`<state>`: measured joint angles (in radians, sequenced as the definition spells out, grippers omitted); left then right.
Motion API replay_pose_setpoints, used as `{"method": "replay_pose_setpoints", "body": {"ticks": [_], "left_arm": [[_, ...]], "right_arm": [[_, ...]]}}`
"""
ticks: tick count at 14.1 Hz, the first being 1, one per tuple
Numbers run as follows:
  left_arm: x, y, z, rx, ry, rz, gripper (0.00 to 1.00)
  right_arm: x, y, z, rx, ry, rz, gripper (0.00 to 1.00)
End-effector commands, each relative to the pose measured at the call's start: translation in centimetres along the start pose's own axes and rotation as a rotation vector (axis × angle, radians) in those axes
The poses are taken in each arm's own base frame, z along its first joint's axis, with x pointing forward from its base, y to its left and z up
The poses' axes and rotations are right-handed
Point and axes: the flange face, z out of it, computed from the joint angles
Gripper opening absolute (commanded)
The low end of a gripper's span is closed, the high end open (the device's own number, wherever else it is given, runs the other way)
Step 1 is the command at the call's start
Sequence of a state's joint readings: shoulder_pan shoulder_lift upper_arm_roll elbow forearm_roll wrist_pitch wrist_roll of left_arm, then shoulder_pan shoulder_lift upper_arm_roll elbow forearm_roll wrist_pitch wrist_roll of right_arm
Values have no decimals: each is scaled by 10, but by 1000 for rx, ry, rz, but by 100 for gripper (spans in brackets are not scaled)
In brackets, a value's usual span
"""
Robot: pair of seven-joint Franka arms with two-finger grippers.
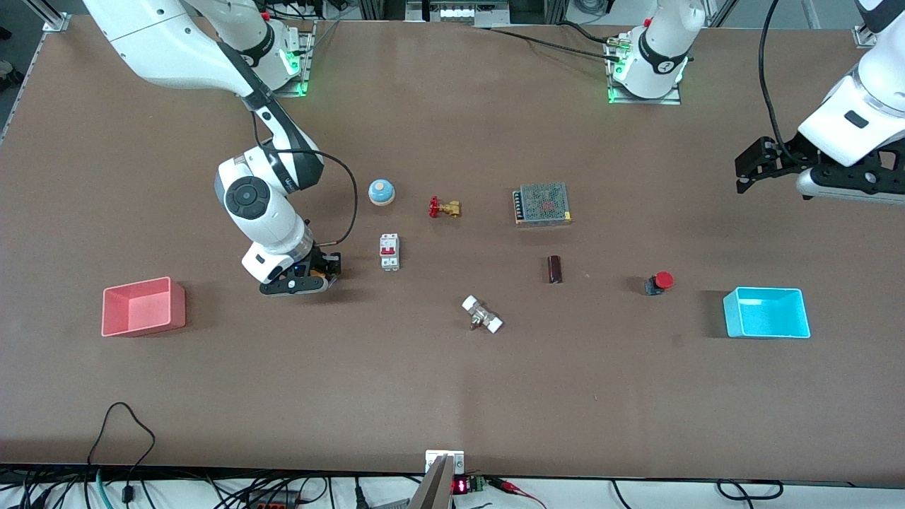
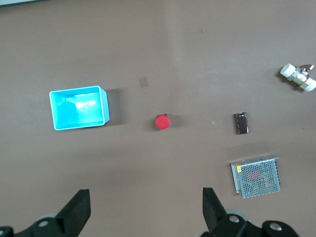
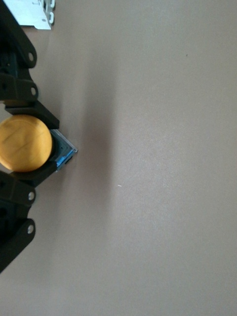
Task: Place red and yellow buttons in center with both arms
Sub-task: 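Lower the yellow button beside the breaker and open the right gripper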
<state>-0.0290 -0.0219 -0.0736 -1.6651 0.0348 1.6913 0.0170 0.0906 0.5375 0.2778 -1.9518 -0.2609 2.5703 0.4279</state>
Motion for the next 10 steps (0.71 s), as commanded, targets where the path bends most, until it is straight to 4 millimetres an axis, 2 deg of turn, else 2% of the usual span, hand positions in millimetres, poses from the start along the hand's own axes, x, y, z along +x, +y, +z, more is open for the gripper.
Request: {"method": "replay_pose_setpoints", "body": {"ticks": [1,2,4,6,7,9,10], "left_arm": [[-3,-2,-2,7,-10,18,100],[-3,-3,-2,7,-9,16,100],[-3,-3,-2,5,-10,16,100],[-3,-3,-2,5,-12,14,100],[-3,-3,-2,5,-12,14,100],[-3,-1,-2,5,-12,16,100],[-3,-1,-2,5,-13,16,100]], "right_arm": [[-2,-4,7,0,13,2,44],[-2,-4,7,0,13,16,55],[0,-5,5,2,18,21,61],[5,-4,0,8,28,31,76],[13,-4,-9,14,47,34,80],[27,-1,-30,15,78,39,100],[32,2,-45,11,96,40,100]]}}
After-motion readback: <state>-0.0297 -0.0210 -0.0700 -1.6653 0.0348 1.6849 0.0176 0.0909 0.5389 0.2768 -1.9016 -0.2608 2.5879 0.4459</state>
